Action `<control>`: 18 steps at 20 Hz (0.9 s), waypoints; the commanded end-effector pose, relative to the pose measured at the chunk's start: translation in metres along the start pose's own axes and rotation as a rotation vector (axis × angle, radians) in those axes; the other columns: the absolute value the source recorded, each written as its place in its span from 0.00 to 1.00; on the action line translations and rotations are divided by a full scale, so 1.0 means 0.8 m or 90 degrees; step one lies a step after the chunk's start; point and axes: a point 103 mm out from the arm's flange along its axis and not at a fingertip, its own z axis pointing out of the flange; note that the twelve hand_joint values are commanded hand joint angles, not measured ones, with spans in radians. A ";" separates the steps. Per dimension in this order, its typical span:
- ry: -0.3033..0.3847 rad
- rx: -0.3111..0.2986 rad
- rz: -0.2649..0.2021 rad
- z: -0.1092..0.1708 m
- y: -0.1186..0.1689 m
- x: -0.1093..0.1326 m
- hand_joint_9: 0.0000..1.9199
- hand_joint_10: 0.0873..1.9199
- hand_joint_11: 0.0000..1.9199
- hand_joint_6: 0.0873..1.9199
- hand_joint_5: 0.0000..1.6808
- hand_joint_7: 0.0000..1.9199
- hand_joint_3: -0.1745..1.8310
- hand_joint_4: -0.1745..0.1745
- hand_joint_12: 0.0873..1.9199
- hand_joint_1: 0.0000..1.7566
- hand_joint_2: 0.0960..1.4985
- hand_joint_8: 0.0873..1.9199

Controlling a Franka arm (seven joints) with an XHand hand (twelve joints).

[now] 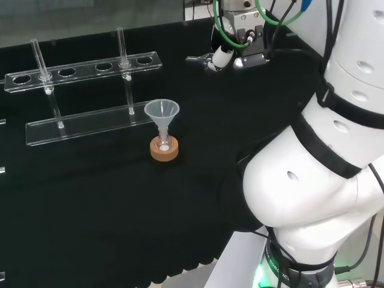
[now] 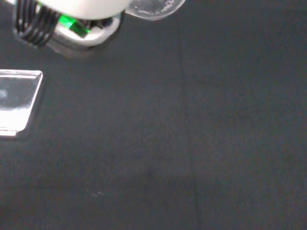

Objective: Put the weighing funnel back on the table.

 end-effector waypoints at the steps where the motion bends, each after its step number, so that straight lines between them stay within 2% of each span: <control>1: 0.024 0.011 -0.008 0.029 0.062 -0.015 0.60 0.02 0.49 0.29 0.78 0.38 0.42 1.00 0.47 0.64 0.39 0.29; 12: 0.004 0.051 -0.031 0.079 0.117 0.009 0.60 0.02 0.49 0.29 0.77 0.37 0.42 1.00 0.47 0.64 0.39 0.30; 18: -0.017 0.059 -0.031 0.101 0.134 0.012 0.59 0.02 0.49 0.29 0.77 0.37 0.42 1.00 0.48 0.64 0.39 0.30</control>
